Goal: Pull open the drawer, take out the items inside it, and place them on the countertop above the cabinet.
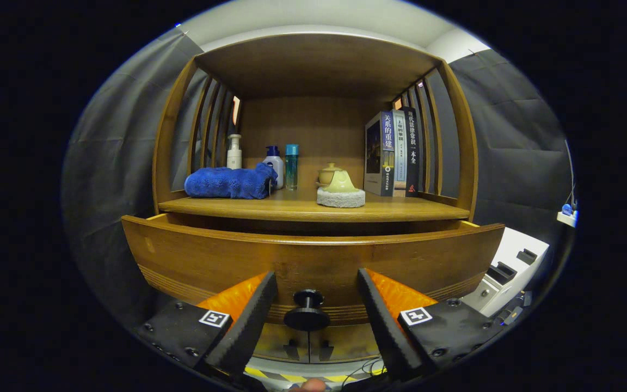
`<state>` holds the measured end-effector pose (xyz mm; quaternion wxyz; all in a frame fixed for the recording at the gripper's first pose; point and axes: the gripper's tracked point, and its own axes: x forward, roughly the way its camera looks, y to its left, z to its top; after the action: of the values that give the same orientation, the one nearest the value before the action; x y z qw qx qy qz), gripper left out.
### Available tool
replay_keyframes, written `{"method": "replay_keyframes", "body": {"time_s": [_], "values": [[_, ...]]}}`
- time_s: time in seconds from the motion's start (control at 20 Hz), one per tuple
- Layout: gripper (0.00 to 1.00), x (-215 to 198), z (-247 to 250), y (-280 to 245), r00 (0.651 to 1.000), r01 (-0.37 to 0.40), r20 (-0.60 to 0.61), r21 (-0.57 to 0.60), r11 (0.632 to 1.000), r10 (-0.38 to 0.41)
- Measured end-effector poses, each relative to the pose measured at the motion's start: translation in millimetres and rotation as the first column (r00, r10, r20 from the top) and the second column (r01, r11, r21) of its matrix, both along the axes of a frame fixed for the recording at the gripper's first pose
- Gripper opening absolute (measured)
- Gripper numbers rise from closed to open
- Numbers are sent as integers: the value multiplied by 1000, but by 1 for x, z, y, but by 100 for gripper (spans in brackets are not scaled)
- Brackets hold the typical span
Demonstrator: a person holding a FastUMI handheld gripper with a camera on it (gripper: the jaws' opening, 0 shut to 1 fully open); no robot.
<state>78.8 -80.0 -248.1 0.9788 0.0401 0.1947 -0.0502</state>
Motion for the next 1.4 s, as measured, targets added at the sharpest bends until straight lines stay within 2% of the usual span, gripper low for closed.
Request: {"method": "replay_keyframes", "body": {"time_s": [0.7, 1.4], "values": [[98, 58, -16, -6, 1000, -10, -6, -44, 999, 10], [98, 68, -22, -5, 1000, -10, -10, -70, 997, 9]]}}
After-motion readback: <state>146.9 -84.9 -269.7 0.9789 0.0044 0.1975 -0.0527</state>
